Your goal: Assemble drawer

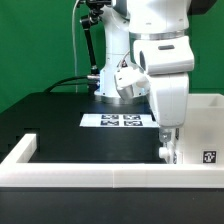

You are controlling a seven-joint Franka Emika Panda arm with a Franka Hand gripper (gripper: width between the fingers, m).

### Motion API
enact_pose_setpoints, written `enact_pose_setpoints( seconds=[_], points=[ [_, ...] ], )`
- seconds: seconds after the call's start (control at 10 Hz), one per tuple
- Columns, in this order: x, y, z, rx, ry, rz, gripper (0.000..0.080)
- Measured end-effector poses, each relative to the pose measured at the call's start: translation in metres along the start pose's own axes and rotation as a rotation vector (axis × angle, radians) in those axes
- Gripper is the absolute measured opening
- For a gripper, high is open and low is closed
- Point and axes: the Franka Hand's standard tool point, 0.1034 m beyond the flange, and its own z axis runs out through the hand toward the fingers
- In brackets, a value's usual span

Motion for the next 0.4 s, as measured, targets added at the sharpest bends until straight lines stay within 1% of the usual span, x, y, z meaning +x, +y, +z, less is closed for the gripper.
enact_pose_setpoints(
  seconds=[0.4],
  points=[
    [-0.0005, -0.0001, 0.0004, 0.001, 0.0, 0.001, 0.0649]
  ],
)
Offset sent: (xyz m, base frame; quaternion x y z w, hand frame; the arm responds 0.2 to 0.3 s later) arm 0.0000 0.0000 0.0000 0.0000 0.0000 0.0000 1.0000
